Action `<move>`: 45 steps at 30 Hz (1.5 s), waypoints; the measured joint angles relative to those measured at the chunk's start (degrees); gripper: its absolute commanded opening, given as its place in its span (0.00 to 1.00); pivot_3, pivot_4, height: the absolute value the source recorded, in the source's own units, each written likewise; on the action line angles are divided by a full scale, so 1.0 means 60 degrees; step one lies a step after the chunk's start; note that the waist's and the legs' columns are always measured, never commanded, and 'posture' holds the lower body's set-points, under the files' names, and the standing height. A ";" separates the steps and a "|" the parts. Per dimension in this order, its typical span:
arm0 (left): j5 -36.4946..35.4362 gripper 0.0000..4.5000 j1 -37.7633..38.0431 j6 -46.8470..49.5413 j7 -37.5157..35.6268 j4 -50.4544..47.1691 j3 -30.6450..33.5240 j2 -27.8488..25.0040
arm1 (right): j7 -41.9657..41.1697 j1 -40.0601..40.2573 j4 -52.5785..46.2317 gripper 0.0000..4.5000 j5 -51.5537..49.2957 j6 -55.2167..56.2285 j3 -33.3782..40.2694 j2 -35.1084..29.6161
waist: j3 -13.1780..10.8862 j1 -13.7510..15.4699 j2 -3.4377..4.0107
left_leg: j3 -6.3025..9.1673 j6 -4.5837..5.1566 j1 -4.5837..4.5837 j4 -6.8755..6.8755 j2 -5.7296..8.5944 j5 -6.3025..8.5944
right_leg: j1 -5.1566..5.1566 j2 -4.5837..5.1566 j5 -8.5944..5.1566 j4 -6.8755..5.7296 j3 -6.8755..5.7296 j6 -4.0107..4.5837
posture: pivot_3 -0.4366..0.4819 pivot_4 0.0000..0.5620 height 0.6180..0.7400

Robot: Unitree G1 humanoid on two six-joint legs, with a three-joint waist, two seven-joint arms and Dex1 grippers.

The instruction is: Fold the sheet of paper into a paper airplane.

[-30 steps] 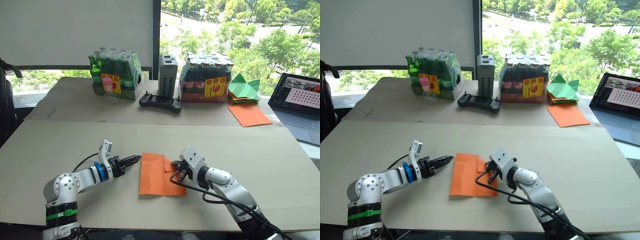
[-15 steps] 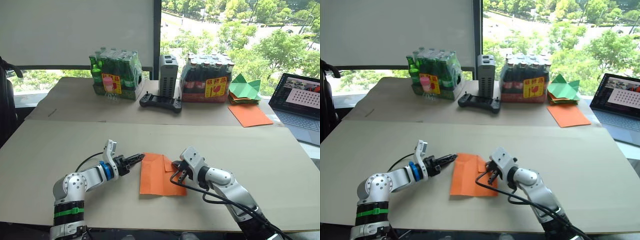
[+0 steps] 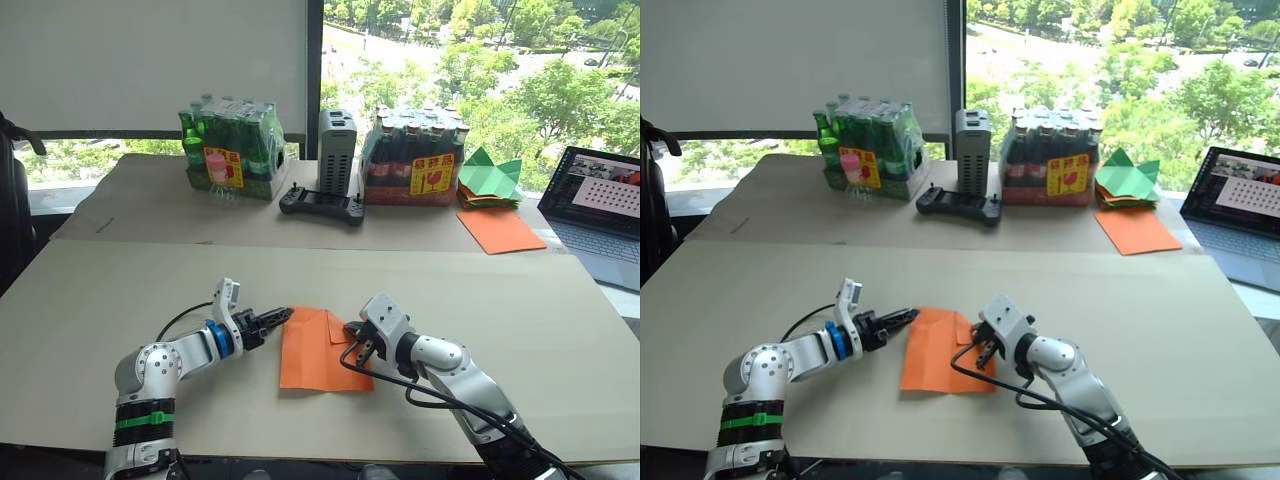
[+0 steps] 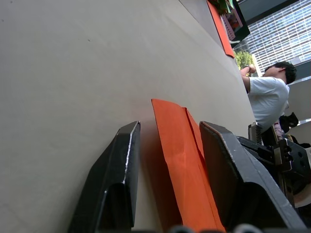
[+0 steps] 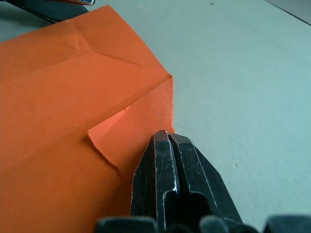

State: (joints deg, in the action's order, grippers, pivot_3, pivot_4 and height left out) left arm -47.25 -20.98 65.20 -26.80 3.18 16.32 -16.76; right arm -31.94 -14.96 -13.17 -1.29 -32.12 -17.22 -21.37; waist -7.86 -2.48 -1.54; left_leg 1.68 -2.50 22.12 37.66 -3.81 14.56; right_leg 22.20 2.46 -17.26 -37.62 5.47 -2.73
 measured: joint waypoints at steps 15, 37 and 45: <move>0.0758 0.01 -0.0265 -0.0533 -0.0534 -0.1001 -0.1418 -0.0959 | -0.0004 0.0001 -0.0007 0.00 0.0010 0.0000 -0.0012 0.0002 | -0.0004 0.0000 -0.0005 | 0.0000 -0.0001 -0.0002 -0.0009 0.0000 0.0000 | 0.0000 0.0000 0.0000 0.0007 0.0000 0.0000 | 0.48 0.27 1.00; 0.5152 0.01 -0.0845 -0.4693 -0.3020 -0.2657 -0.5582 -0.3573 | -0.0042 -0.0063 0.0053 0.00 0.0019 0.0013 -0.0030 0.0051 | -0.0008 0.0001 -0.0005 | -0.0014 -0.0008 -0.0015 -0.0078 0.0000 -0.0005 | 0.0005 -0.0002 0.0000 0.0036 0.0006 0.0004 | 0.48 0.27 1.00; 0.6763 0.01 -0.1007 -0.6374 -0.3695 -0.2093 -0.6609 -0.3701 | -0.0043 -0.0166 0.0202 0.00 0.0022 0.0085 -0.0037 0.0089 | -0.0009 0.0004 -0.0004 | -0.0015 -0.0007 -0.0015 -0.0078 0.0000 -0.0004 | 0.0004 -0.0002 0.0000 0.0035 0.0006 0.0003 | 0.48 0.27 1.00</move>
State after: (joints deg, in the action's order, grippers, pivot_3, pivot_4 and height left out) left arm -6.67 -27.02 26.95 -48.97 -9.37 -23.33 -38.97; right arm -32.20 -15.96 -11.96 -1.16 -31.61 -17.45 -20.84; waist -7.91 -2.45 -1.56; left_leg 1.58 -2.54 22.03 37.20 -3.81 14.53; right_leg 22.23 2.44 -17.26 -37.42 5.51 -2.71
